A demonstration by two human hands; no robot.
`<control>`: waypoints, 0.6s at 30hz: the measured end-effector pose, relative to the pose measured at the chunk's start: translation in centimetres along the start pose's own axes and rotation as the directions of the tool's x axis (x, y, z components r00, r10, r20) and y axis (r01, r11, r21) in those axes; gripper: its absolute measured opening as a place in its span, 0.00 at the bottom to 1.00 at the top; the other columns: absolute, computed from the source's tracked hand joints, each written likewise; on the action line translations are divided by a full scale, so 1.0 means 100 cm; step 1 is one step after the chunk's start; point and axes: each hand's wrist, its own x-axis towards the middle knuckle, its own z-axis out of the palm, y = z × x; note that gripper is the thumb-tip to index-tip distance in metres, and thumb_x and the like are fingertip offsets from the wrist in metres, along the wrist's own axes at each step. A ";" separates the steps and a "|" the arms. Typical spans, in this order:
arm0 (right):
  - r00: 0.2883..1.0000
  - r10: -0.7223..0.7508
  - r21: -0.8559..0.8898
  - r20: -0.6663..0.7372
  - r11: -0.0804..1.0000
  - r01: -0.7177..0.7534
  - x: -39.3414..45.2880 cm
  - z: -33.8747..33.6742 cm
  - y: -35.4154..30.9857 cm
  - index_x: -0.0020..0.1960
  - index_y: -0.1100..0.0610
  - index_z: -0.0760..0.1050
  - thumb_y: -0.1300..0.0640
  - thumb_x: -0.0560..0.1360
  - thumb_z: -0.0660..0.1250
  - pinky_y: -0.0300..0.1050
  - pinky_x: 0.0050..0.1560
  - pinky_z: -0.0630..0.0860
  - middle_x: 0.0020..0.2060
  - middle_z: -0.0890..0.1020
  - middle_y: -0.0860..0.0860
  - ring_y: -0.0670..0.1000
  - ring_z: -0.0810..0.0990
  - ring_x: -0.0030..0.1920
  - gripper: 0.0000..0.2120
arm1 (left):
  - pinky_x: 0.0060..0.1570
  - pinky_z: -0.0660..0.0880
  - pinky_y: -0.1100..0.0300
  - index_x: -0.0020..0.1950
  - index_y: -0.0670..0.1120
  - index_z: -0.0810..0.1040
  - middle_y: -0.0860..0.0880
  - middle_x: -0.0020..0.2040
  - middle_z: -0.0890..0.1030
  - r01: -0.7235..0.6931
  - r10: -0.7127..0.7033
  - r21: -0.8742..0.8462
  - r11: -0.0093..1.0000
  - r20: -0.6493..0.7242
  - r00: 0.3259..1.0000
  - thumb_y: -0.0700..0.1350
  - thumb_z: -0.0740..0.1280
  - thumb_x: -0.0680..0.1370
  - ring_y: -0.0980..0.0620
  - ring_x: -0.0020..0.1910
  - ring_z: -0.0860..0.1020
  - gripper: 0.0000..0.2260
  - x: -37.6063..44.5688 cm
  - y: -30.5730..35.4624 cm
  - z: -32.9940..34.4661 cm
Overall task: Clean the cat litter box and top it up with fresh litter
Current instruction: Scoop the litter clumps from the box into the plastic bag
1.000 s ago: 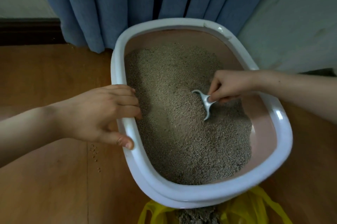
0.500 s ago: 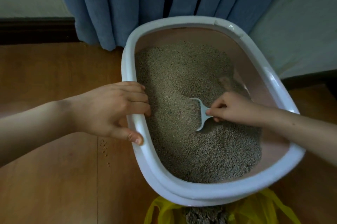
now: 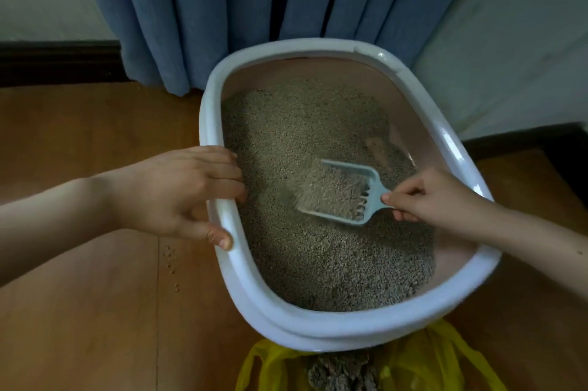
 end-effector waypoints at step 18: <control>0.997 0.061 -0.069 0.044 0.996 -0.058 -0.030 0.002 -0.007 0.28 0.56 0.80 0.48 0.76 0.67 0.55 0.44 0.78 0.28 0.82 0.57 0.59 0.81 0.35 0.20 | 0.71 0.62 0.53 0.56 0.49 0.79 0.53 0.51 0.78 -0.169 0.170 0.068 0.983 -0.006 0.985 0.70 0.58 0.76 0.52 0.55 0.76 0.27 0.003 0.006 -0.008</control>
